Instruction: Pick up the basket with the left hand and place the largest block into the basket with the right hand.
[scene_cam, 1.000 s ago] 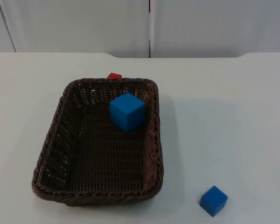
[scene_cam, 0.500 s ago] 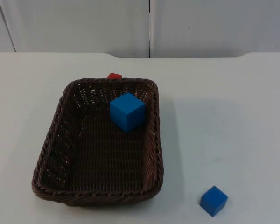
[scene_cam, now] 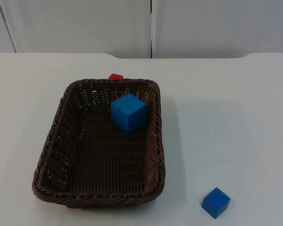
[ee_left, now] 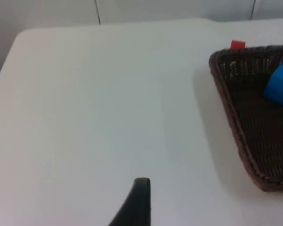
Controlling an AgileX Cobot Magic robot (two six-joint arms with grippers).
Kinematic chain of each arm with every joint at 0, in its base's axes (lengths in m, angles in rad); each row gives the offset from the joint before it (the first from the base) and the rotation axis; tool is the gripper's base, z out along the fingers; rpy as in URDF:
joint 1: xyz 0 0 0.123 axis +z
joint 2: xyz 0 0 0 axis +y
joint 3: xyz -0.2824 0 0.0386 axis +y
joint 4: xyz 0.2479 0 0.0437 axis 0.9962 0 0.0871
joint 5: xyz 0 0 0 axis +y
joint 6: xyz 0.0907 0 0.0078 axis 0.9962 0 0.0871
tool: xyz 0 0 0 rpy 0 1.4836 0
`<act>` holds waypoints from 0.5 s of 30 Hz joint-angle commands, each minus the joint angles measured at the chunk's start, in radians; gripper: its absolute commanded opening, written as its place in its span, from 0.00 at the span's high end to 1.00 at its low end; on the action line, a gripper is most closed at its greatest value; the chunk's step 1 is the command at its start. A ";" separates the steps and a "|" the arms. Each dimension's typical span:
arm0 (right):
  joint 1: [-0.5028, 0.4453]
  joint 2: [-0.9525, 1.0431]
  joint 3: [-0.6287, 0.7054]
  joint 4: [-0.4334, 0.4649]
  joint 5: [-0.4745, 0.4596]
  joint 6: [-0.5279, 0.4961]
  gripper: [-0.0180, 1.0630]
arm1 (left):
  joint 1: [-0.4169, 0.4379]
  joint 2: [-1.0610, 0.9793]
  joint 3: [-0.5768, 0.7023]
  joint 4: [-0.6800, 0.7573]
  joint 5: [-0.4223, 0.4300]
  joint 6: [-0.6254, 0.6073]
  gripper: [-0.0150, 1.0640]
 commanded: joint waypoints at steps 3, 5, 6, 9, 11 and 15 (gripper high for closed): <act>0.003 -0.002 0.008 0.000 -0.024 0.005 0.17 | 0.001 -0.002 0.031 0.012 -0.032 -0.025 0.18; 0.003 -0.002 0.008 0.000 -0.024 0.005 0.17 | 0.001 -0.002 0.031 0.012 -0.032 -0.025 0.18; 0.003 -0.002 0.008 0.000 -0.024 0.005 0.17 | 0.001 -0.002 0.031 0.012 -0.032 -0.025 0.18; 0.003 -0.002 0.008 0.000 -0.024 0.005 0.17 | 0.001 -0.002 0.031 0.012 -0.032 -0.025 0.18; 0.003 -0.002 0.008 0.000 -0.024 0.005 0.17 | 0.001 -0.002 0.031 0.012 -0.032 -0.025 0.18; 0.003 -0.002 0.008 0.000 -0.024 0.005 0.17 | 0.001 -0.002 0.031 0.012 -0.032 -0.025 0.18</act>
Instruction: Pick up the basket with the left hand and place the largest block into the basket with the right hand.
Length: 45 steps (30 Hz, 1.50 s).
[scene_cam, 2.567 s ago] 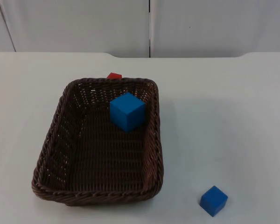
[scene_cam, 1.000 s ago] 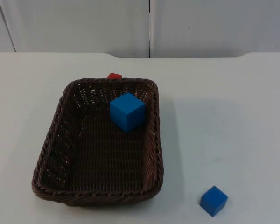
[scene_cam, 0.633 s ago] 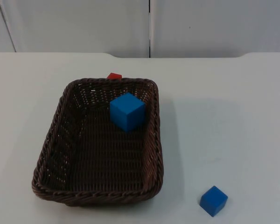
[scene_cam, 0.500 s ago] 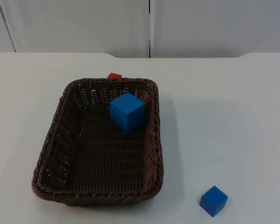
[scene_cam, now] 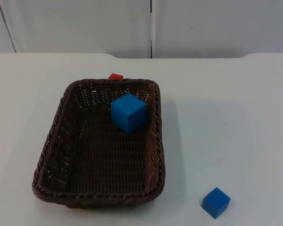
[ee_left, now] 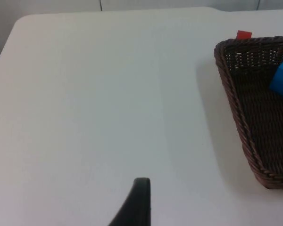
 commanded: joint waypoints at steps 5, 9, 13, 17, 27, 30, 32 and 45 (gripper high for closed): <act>0.003 -0.002 0.002 -0.007 -0.014 -0.004 0.17 | 0.001 -0.002 0.005 0.005 -0.011 -0.012 0.13; 0.003 -0.002 0.002 -0.007 -0.014 -0.004 0.09 | 0.001 -0.002 0.005 0.024 -0.011 -0.044 0.05; 0.003 -0.002 0.002 -0.007 -0.014 -0.004 0.01 | 0.001 -0.002 0.005 0.028 -0.011 -0.050 0.01; 0.003 -0.002 0.002 -0.007 -0.014 -0.004 0.01 | 0.001 -0.002 0.005 0.031 -0.011 -0.053 0.01; 0.003 -0.002 0.002 -0.007 -0.014 -0.004 0.01 | 0.001 -0.002 0.005 0.031 -0.011 -0.053 0.01; 0.003 -0.002 0.002 -0.007 -0.014 -0.004 0.01 | 0.001 -0.002 0.005 0.031 -0.013 -0.053 0.01; 0.003 -0.002 0.002 0.002 -0.014 -0.004 0.01 | 0.001 -0.002 0.005 0.031 -0.013 -0.053 0.01; 0.003 -0.002 0.002 0.002 -0.015 -0.004 0.01 | 0.001 -0.002 0.005 0.031 -0.013 -0.053 0.01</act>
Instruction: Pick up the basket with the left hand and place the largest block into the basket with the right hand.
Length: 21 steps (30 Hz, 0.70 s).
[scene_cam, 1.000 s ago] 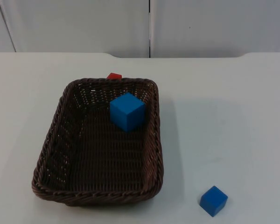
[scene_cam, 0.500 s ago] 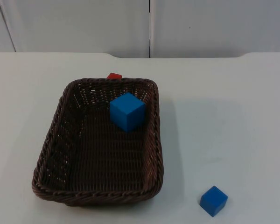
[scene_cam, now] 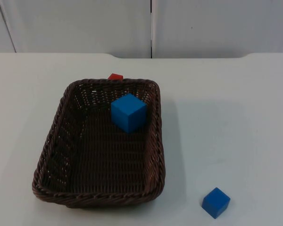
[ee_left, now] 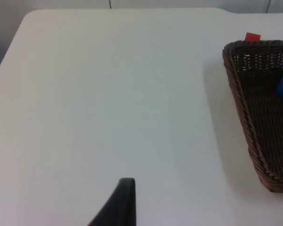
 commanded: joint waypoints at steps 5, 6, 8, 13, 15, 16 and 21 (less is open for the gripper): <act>0.003 -0.002 0.002 0.004 -0.012 -0.004 0.01 | 0.001 -0.002 0.005 0.004 -0.013 -0.009 0.01; 0.003 -0.002 0.002 0.004 -0.012 -0.004 0.01 | 0.001 -0.002 0.005 0.004 -0.013 -0.009 0.01; 0.003 -0.002 0.002 0.004 -0.012 -0.004 0.01 | 0.001 -0.002 0.005 0.004 -0.013 -0.009 0.01; -0.001 -0.002 0.002 0.004 -0.012 -0.004 0.01 | 0.001 -0.002 0.005 0.004 -0.013 -0.009 0.01; -0.011 -0.002 0.002 0.004 -0.012 -0.004 0.01 | 0.001 -0.002 0.005 0.004 -0.013 -0.009 0.01; -0.011 -0.002 0.002 0.004 -0.012 -0.004 0.01 | 0.001 -0.002 0.005 0.004 -0.013 -0.009 0.01; -0.095 -0.002 0.002 0.004 -0.012 -0.004 0.01 | 0.001 -0.002 0.005 0.004 -0.013 -0.009 0.01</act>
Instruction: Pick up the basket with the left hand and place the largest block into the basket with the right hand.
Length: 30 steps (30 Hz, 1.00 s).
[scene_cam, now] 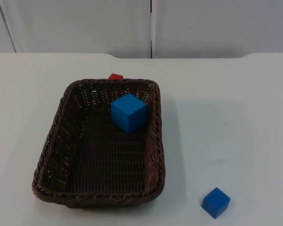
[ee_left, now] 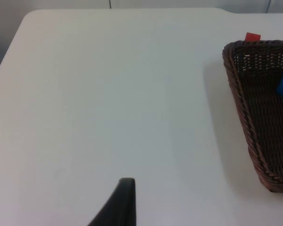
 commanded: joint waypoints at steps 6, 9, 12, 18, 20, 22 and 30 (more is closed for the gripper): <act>-0.129 -0.002 0.002 0.004 -0.012 -0.004 0.01 | 0.001 -0.002 0.005 0.004 -0.012 -0.009 0.01; -0.188 -0.002 0.002 0.004 -0.012 -0.004 0.01 | 0.001 -0.002 0.005 0.004 -0.012 -0.009 0.01; -0.233 -0.002 0.002 0.004 -0.012 -0.004 0.01 | 0.001 -0.002 0.005 0.004 -0.012 -0.009 0.01; -0.292 -0.002 0.002 0.004 -0.012 -0.004 0.01 | 0.001 -0.002 0.005 0.004 -0.012 -0.009 0.01; -0.307 -0.002 0.002 0.004 -0.012 -0.004 0.01 | 0.001 -0.002 0.005 0.004 -0.012 -0.009 0.01; -0.340 -0.002 0.002 0.004 -0.012 -0.004 0.01 | 0.001 -0.002 0.005 0.004 -0.012 -0.009 0.01; -0.472 -0.002 0.002 0.004 -0.012 -0.004 0.01 | 0.001 -0.002 0.005 0.004 -0.012 -0.009 0.01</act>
